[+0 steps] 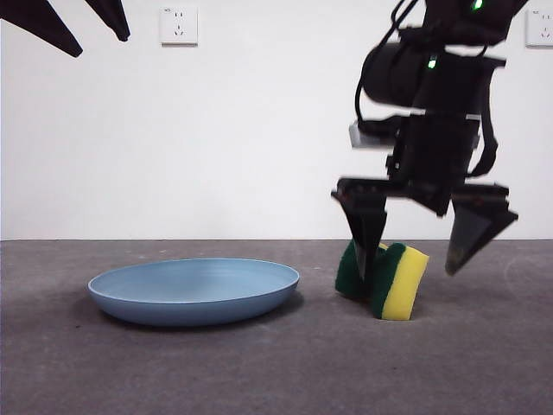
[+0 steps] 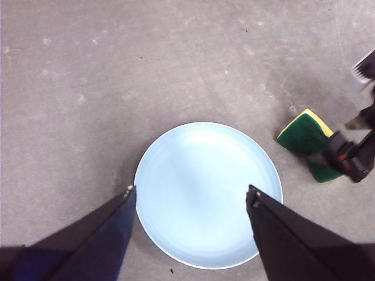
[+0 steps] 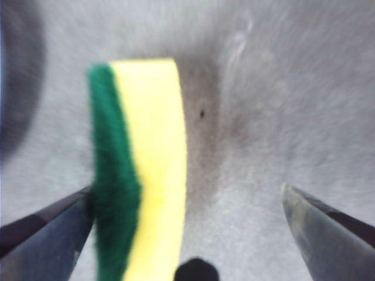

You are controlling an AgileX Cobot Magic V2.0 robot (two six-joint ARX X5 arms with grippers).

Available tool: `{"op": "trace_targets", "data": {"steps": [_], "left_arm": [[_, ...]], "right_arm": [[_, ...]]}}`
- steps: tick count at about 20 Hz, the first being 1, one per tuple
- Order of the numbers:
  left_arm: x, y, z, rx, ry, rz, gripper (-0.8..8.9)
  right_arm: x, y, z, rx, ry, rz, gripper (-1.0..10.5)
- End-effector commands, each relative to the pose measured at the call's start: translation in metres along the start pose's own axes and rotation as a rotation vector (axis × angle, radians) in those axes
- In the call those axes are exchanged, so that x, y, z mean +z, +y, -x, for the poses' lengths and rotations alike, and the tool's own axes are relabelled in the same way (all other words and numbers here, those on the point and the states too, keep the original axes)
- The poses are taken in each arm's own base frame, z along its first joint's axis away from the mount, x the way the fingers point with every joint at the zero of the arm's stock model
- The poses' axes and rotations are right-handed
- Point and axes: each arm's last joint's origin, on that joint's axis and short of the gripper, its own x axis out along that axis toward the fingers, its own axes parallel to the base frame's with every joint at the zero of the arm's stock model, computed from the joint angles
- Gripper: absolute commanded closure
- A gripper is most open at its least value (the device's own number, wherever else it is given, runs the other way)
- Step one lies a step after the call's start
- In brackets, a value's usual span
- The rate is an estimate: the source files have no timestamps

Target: Pick up the plate,pick up the cloth,clean the plate with the cloth

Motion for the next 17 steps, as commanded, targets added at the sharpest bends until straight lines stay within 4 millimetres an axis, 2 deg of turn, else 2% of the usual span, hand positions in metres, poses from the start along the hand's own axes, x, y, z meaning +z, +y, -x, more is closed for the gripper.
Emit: {"op": "trace_targets", "data": {"steps": [1,5,10,13,14,16,17], "left_arm": [[0.000,0.000,-0.001,0.010,0.000,0.002,4.99],[-0.002,0.001,-0.001,0.021,0.014,0.002,4.99],[-0.004,0.001,0.000,0.023,0.040,0.003,4.99],[-0.005,0.001,0.000,0.023,0.044,0.003,4.99],[-0.005,0.001,0.000,0.023,0.044,0.003,5.01],[-0.005,0.001,0.000,0.023,0.044,0.002,5.50],[-0.005,0.001,0.000,0.022,0.044,0.000,6.65]], "right_arm": [[0.000,-0.003,0.015,-0.011,-0.045,-0.013,3.2],[-0.003,-0.017,0.026,-0.095,-0.033,-0.035,4.1],[-0.005,-0.026,0.028,-0.102,-0.011,-0.058,4.1],[-0.005,-0.026,0.042,-0.094,-0.054,-0.060,4.2],[-0.005,-0.026,0.050,-0.089,-0.077,-0.062,5.0],[-0.007,-0.027,0.072,-0.081,-0.142,-0.066,8.5],[-0.010,-0.027,0.087,-0.072,-0.189,-0.068,9.6]]}}
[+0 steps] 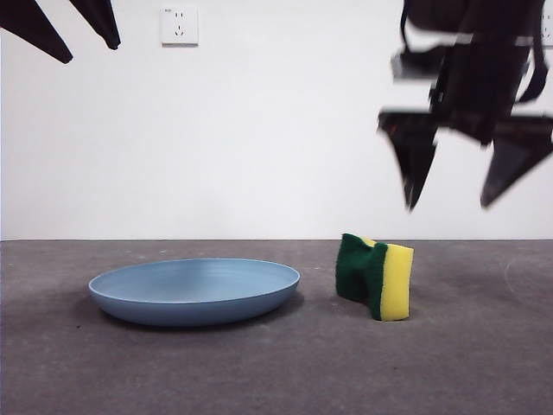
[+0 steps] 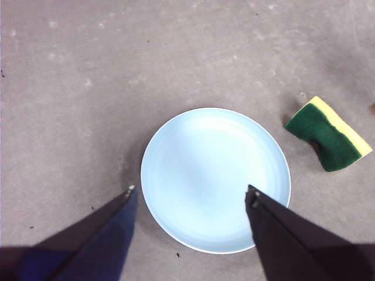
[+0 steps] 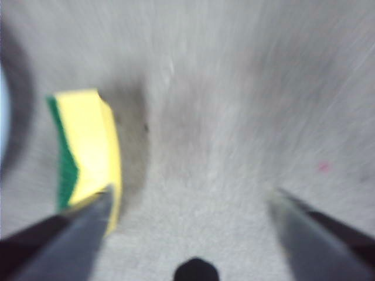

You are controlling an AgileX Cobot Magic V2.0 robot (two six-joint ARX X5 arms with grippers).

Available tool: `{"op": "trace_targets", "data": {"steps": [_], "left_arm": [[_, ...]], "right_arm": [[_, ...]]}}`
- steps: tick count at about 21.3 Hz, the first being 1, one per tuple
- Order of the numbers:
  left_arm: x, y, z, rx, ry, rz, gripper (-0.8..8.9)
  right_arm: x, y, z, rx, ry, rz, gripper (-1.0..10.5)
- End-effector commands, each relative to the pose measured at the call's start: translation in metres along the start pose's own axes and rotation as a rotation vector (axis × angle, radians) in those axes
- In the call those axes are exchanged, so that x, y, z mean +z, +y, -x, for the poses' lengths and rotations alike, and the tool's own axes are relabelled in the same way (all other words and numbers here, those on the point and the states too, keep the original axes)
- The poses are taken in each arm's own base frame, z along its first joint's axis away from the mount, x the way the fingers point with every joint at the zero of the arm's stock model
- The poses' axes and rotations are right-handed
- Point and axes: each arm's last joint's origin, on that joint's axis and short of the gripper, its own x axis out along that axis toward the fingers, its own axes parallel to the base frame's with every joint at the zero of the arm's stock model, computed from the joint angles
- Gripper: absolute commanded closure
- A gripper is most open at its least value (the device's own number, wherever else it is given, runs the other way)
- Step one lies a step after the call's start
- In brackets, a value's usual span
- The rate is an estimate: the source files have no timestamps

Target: Pick up the plate,pick up the cloth,clean the plate with the cloth

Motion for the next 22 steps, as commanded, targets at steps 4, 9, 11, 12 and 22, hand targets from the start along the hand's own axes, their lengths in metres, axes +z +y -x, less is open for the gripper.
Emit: {"op": "trace_targets", "data": {"steps": [4,9,11,12,22], "left_arm": [[0.003,-0.001,0.000,-0.002,-0.032,-0.014,8.20],[0.007,-0.010,0.021,-0.009,-0.168,-0.061,8.21],[0.003,-0.016,0.038,0.038,-0.237,-0.083,8.21],[-0.001,-0.018,0.046,0.058,-0.274,-0.088,8.21],[-0.069,-0.016,0.055,0.030,-0.404,-0.112,8.21]], "right_arm": [[-0.006,-0.005,0.065,0.165,-0.179,0.003,9.5],[-0.021,-0.002,0.122,0.233,-0.378,0.075,9.6],[-0.030,-0.001,0.140,0.229,-0.463,0.093,9.6],[-0.038,-0.001,0.146,0.226,-0.511,0.094,9.6],[-0.098,-0.009,0.142,0.197,-0.604,0.092,9.5]]}}
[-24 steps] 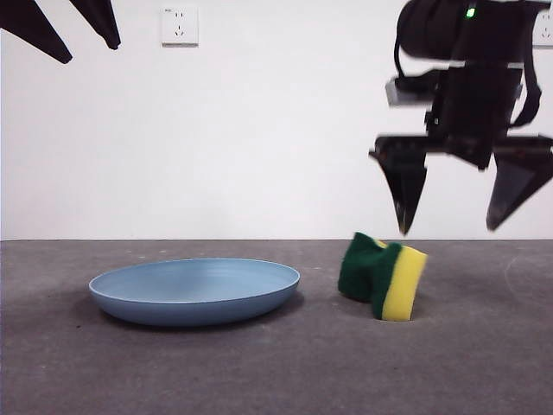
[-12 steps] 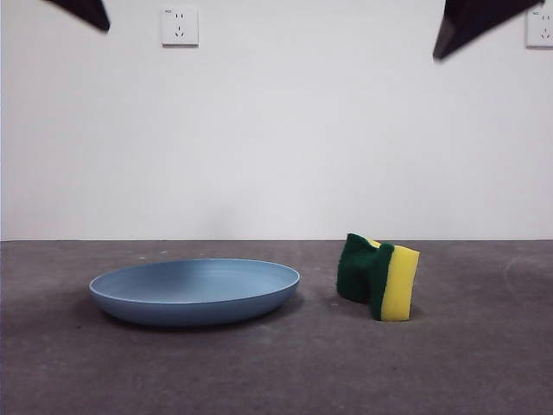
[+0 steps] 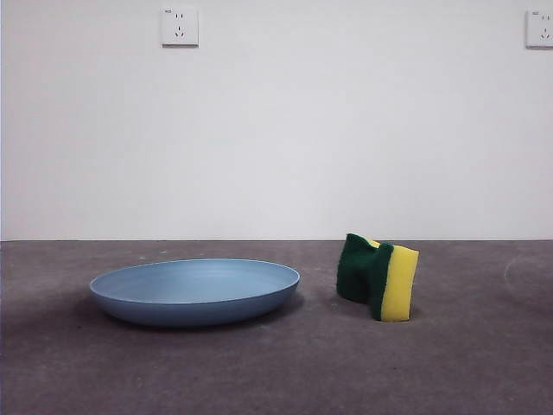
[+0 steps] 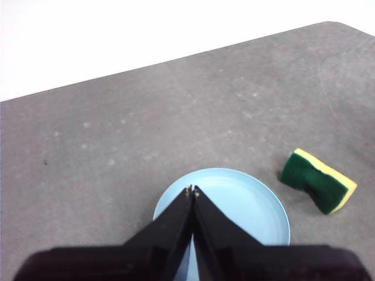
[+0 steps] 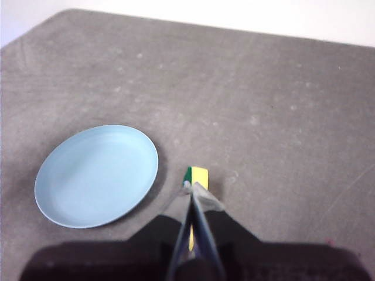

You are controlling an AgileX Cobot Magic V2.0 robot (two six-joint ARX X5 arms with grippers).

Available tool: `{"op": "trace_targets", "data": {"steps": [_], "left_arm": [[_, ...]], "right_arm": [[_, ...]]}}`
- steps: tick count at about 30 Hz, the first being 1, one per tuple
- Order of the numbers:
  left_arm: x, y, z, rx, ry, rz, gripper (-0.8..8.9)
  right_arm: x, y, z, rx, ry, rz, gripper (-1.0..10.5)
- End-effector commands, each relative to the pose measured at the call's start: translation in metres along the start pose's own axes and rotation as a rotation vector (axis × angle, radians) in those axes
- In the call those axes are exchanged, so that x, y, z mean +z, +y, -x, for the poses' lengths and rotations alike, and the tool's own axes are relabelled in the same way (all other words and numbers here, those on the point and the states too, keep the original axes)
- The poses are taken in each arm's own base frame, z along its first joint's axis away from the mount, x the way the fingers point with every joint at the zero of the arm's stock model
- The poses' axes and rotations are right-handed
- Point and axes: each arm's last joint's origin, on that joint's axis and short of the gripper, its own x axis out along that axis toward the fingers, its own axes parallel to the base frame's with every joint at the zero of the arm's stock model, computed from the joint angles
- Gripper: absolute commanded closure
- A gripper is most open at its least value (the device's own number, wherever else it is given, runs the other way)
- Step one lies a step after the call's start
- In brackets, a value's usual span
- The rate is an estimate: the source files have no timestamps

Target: Pick up the plate,pick up the cloth,clean the plate with the cloth

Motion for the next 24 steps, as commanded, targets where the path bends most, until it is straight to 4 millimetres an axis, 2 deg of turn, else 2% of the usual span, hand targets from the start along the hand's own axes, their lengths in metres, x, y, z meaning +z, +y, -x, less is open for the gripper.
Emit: {"op": "trace_targets", "data": {"steps": [1,16,24], "left_arm": [[-0.006,0.000,0.003,-0.003,-0.019,-0.008,8.20],[-0.009,-0.003,-0.009,0.002,0.043,-0.005,8.17],[-0.009,-0.001,-0.006,0.018,0.037,-0.027,8.17]], "right_arm": [[-0.003,0.000,-0.001,-0.007,0.007,0.003,9.5],[-0.003,0.000,-0.001,-0.004,0.008,-0.032,9.5],[-0.003,0.000,-0.001,-0.004,0.007,-0.032,9.5]]}}
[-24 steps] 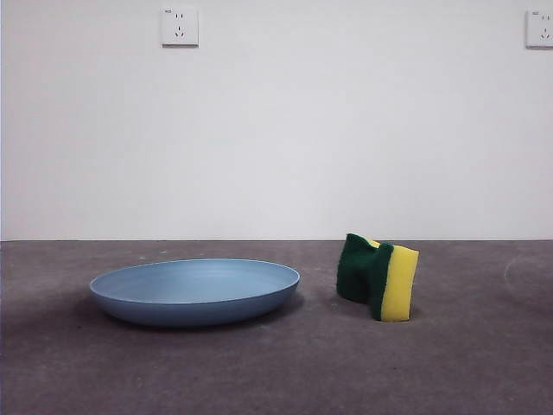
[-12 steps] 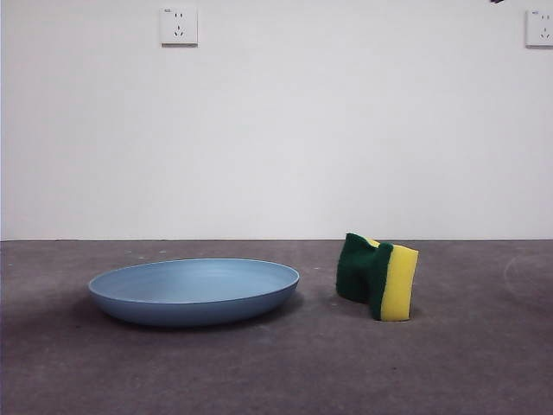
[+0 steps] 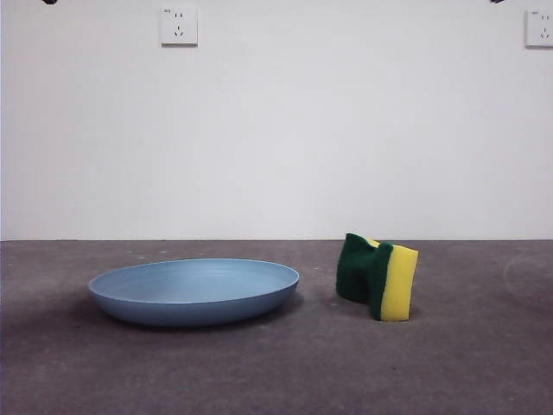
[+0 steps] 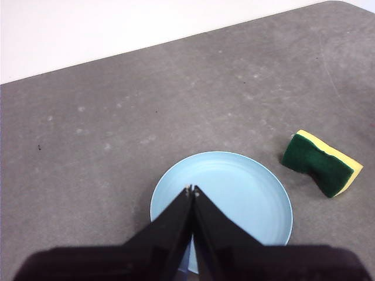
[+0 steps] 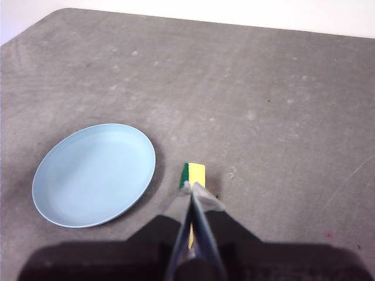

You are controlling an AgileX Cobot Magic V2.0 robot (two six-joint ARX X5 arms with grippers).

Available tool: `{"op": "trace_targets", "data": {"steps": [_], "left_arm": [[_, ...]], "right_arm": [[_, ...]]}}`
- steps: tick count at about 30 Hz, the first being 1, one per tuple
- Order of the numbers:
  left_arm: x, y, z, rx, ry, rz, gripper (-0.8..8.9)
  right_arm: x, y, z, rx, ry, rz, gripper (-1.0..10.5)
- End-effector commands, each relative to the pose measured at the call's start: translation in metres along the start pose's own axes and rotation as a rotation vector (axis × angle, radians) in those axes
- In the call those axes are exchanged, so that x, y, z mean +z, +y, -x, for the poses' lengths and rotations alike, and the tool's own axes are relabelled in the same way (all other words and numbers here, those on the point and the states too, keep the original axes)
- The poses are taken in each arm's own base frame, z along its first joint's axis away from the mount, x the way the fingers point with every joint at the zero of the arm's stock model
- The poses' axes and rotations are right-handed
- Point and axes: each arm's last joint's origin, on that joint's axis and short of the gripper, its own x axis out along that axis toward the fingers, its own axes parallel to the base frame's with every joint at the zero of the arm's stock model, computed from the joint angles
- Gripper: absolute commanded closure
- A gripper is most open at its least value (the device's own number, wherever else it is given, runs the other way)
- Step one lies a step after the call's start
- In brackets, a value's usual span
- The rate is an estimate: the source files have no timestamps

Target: Pick up the plate,pick up the cloth,clean the plate with the cloth

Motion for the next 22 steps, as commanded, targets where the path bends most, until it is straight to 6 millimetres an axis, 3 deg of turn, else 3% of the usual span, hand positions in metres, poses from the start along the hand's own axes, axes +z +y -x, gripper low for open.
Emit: {"op": "trace_targets", "data": {"steps": [1,6,10,15,22], "left_arm": [[0.000,0.005,0.007,0.033,-0.024,-0.025,8.17],[0.001,0.023,0.021,0.109,-0.099,0.026,8.17],[-0.012,0.037,0.023,0.125,-0.207,0.105,8.17],[-0.047,0.045,0.020,0.107,-0.292,0.118,8.17],[-0.104,0.051,0.004,0.202,-0.271,0.082,8.17]], "right_arm": [[-0.002,0.000,-0.001,-0.004,0.002,-0.012,9.5],[-0.002,0.000,-0.001,-0.003,0.002,-0.012,9.5],[-0.002,0.000,-0.001,-0.003,0.002,-0.012,9.5],[-0.002,0.000,-0.001,-0.003,0.002,-0.012,9.5],[-0.002,0.000,-0.001,-0.003,0.002,-0.012,9.5]]}}
